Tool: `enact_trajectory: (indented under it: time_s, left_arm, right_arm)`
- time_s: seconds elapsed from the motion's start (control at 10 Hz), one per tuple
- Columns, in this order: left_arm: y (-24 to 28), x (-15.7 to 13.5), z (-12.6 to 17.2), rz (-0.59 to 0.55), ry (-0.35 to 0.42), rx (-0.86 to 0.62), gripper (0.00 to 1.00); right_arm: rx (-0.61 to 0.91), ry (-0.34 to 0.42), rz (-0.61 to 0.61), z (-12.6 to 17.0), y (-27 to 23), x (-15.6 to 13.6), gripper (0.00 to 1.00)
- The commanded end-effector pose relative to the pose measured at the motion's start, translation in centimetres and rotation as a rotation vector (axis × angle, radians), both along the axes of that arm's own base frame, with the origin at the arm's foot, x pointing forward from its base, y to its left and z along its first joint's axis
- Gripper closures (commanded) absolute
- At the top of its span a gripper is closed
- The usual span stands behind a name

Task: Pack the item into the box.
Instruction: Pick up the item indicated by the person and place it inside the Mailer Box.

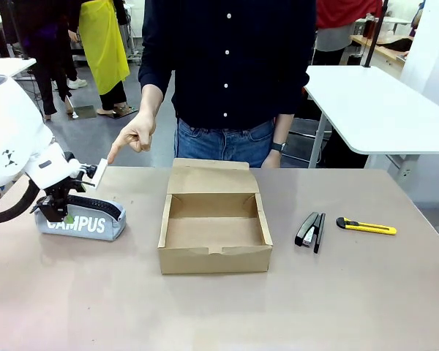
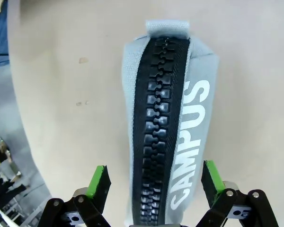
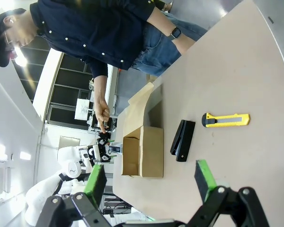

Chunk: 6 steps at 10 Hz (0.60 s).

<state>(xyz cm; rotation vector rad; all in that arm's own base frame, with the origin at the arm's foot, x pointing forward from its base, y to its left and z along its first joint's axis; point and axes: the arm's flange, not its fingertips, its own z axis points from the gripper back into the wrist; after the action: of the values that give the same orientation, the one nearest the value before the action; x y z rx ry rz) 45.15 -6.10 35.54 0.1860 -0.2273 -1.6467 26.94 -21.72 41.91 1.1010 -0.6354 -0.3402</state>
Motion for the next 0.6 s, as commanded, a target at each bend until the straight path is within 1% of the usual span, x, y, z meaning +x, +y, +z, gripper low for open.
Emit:
enact_trajectory:
  time_s: [0.0,0.3,0.4,0.5]
  left_arm:
    - [0.44,1.55,-0.17,-0.018,0.036,-0.004,0.0]
    - [0.51,1.33,-0.08,-0.005,0.027,-0.004,0.0]
    - [0.52,1.29,-0.22,-0.01,0.026,0.008,0.59]
    - [0.53,1.36,-0.19,-0.012,0.025,0.008,0.58]
  right_arm:
    - [0.001,-0.041,-0.001,-0.1,-0.15,0.26,0.0]
    - [0.001,-0.041,-0.001,-0.1,-0.15,0.26,0.0]
    - [0.001,-0.041,-0.001,-0.1,-0.15,0.26,0.0]
    - [0.001,-0.041,-0.001,-0.1,-0.15,0.26,0.0]
